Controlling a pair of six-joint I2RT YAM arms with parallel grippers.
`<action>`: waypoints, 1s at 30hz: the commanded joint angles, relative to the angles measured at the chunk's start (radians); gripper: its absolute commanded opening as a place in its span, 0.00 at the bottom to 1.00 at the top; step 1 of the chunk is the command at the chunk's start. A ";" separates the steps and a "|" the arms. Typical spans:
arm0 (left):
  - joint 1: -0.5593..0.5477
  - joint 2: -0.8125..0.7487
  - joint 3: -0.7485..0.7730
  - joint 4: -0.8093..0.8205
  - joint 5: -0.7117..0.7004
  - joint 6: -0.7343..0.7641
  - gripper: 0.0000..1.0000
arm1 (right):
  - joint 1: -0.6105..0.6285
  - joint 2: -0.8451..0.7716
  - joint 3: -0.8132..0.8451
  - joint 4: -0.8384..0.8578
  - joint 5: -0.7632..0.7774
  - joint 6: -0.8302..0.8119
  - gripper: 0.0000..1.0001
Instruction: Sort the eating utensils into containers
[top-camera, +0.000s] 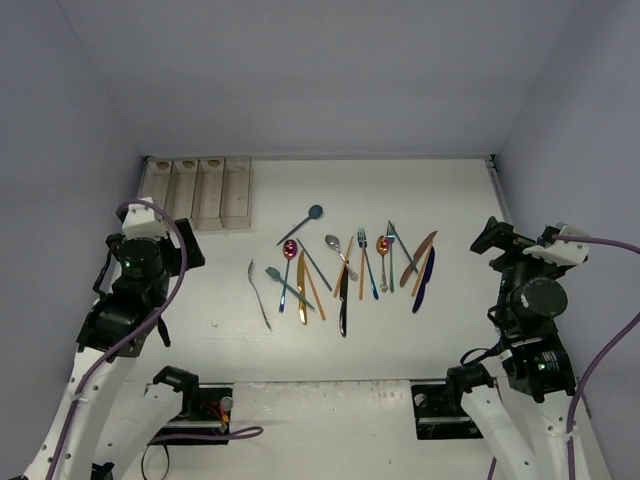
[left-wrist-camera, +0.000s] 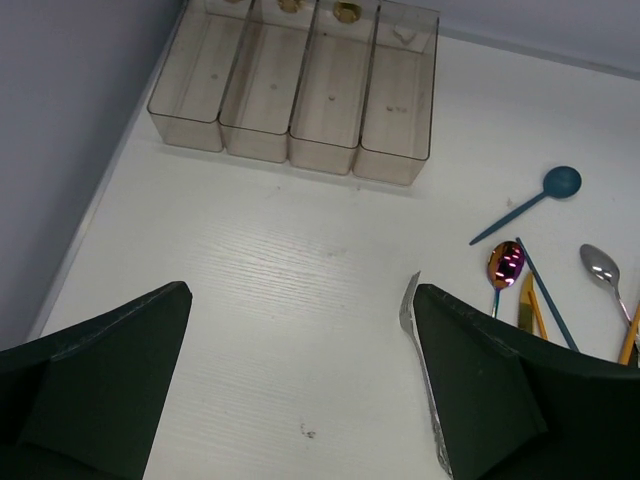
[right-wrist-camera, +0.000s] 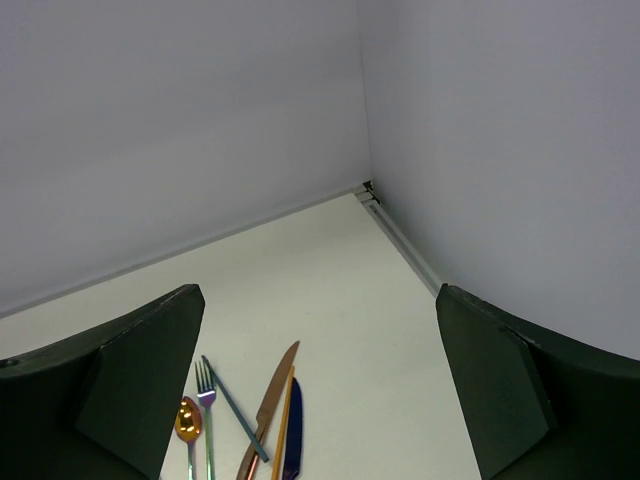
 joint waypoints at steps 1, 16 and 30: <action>-0.004 0.065 0.017 0.047 0.088 -0.046 0.92 | 0.004 0.020 0.012 0.084 -0.007 0.016 1.00; -0.201 0.380 0.018 0.021 0.024 -0.319 0.92 | 0.005 0.001 -0.030 0.077 -0.023 0.042 1.00; -0.305 0.664 -0.019 0.037 -0.089 -0.502 0.90 | 0.004 -0.042 -0.074 0.078 -0.043 0.040 1.00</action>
